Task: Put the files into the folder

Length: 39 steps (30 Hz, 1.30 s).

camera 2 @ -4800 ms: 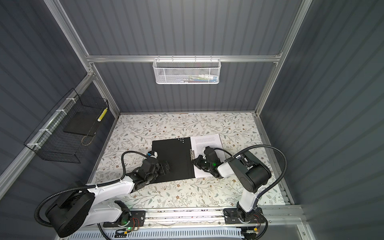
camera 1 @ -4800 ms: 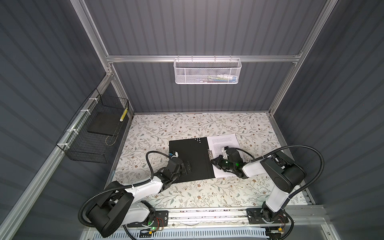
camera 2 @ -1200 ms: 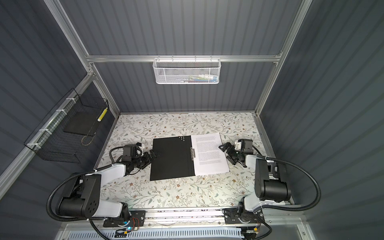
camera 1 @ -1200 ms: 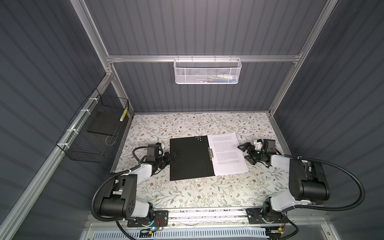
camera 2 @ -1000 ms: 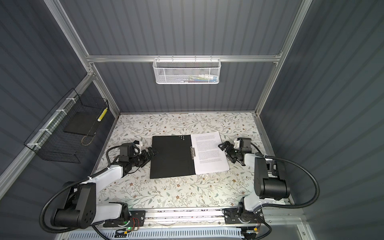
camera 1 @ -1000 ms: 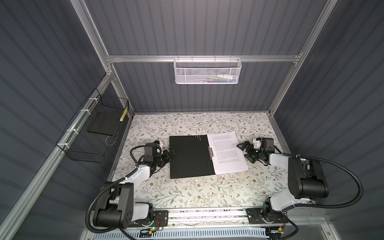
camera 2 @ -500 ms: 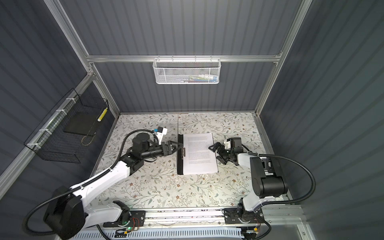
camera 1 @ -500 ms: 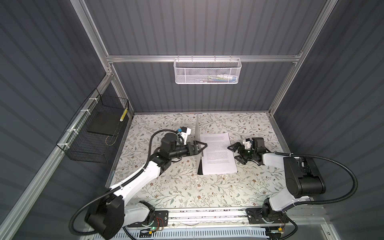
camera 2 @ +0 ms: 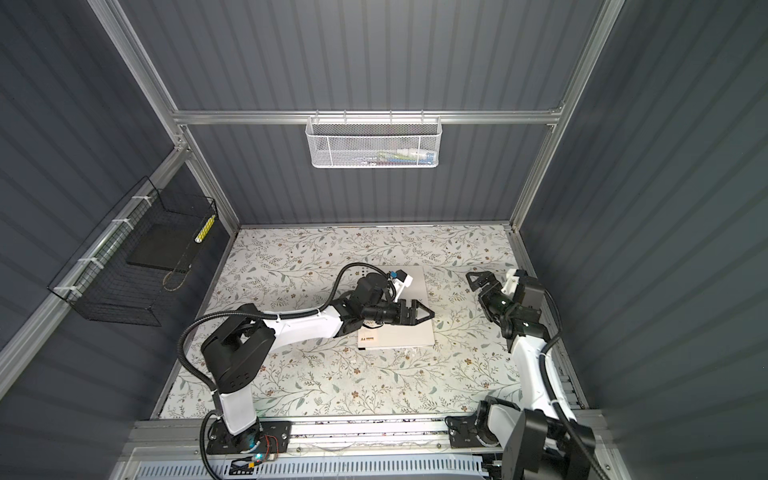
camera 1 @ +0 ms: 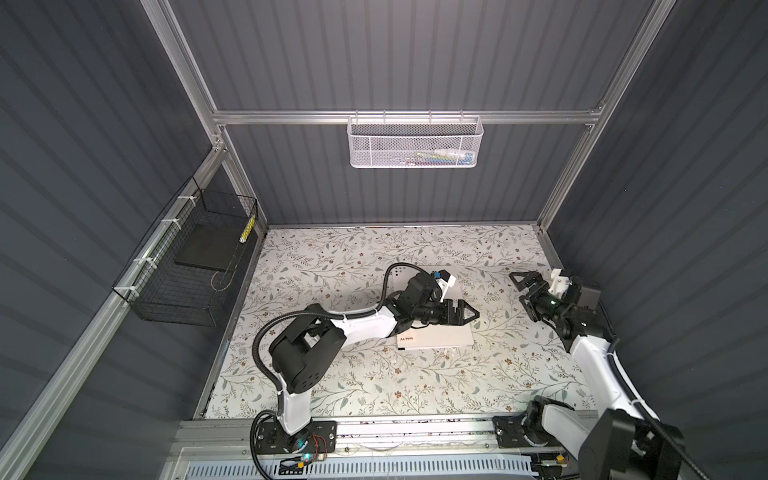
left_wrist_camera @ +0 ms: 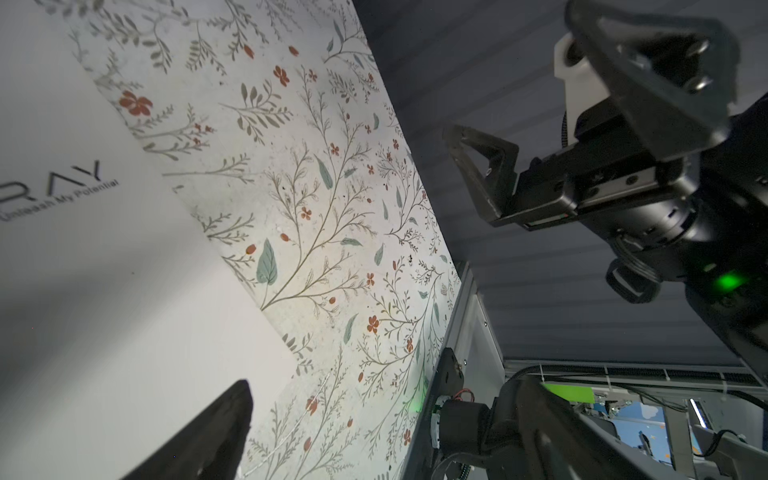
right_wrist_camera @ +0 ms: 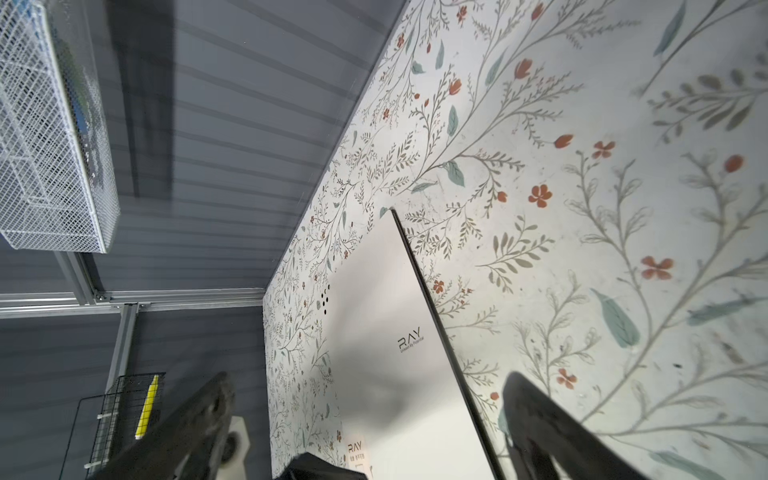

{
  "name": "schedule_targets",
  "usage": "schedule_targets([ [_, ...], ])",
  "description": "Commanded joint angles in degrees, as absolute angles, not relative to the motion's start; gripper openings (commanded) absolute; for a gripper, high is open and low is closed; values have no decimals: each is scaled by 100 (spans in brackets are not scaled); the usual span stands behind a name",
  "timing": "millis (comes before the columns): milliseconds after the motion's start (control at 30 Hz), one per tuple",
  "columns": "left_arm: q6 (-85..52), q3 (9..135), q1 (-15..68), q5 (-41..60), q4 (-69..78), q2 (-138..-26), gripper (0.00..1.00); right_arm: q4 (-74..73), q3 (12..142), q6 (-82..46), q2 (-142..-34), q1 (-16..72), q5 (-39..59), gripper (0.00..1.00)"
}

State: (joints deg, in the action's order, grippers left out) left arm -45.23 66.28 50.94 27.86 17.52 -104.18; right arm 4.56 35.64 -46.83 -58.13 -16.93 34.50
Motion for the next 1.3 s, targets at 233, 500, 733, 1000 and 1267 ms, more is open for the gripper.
schedule_targets([
  [233,-2328,3965,3700,-2991,454,-6599,100,707,3440,-3007,-5423,-1819,2053,99],
  [500,-1595,2454,2410,-5138,1524,-6299,100,-3443,1238,-2153,-5562,-1797,716,99],
  [733,-1120,1692,1351,-4414,3850,-7420,100,-5602,1271,-1187,-7282,-1175,478,99],
  [1000,-277,1191,930,-3211,7217,-9021,100,-5597,1807,-566,-8330,-676,506,99],
  [1267,-206,2476,425,-2017,5768,-9866,100,-5629,1837,-437,-8354,-614,605,99],
])
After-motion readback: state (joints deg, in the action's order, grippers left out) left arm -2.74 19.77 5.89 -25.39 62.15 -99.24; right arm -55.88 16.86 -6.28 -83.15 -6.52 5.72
